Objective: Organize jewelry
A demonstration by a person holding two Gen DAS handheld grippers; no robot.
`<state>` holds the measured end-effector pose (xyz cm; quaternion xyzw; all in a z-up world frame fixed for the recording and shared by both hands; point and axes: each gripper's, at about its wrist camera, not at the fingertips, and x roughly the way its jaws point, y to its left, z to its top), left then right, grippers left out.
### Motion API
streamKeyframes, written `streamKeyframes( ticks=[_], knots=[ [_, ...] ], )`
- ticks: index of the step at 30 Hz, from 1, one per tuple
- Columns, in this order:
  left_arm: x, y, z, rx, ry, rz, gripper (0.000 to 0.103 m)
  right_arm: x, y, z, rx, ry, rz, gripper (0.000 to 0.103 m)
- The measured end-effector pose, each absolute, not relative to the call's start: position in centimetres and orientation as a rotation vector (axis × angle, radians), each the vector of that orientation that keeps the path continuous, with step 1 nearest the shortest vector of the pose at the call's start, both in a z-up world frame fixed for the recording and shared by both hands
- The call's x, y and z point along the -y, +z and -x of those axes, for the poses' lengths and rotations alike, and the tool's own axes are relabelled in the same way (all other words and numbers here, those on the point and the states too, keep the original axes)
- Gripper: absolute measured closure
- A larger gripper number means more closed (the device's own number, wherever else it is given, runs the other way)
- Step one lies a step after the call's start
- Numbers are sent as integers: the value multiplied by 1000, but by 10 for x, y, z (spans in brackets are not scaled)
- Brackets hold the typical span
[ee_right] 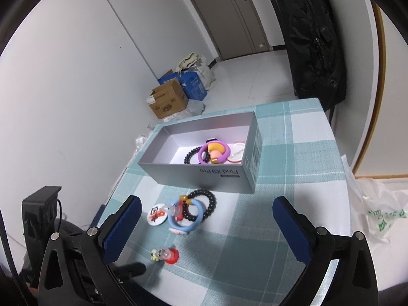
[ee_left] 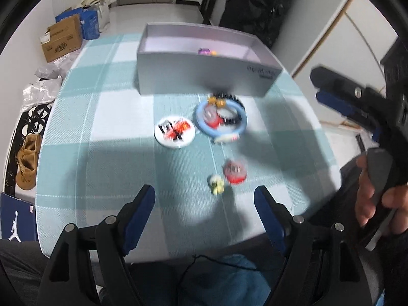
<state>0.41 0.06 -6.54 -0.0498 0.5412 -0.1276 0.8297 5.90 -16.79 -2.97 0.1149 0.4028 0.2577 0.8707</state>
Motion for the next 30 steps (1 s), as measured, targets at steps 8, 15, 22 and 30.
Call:
streamKeyframes(
  ticks=[8, 15, 22, 30],
  knots=[
    [19, -78, -6, -1170, -235, -51, 27, 168, -36, -56, -882, 502, -231, 0],
    [25, -84, -7, -1159, -227, -119, 38, 176, -38, -57, -896, 482, -250, 0],
    [25, -80, -9, -1134, -274, -110, 63, 183, -36, -57, -888, 467, -277, 0],
    [21, -81, -11, -1126, -297, -105, 95, 182, -38, -57, -900, 465, -273, 0]
  ],
)
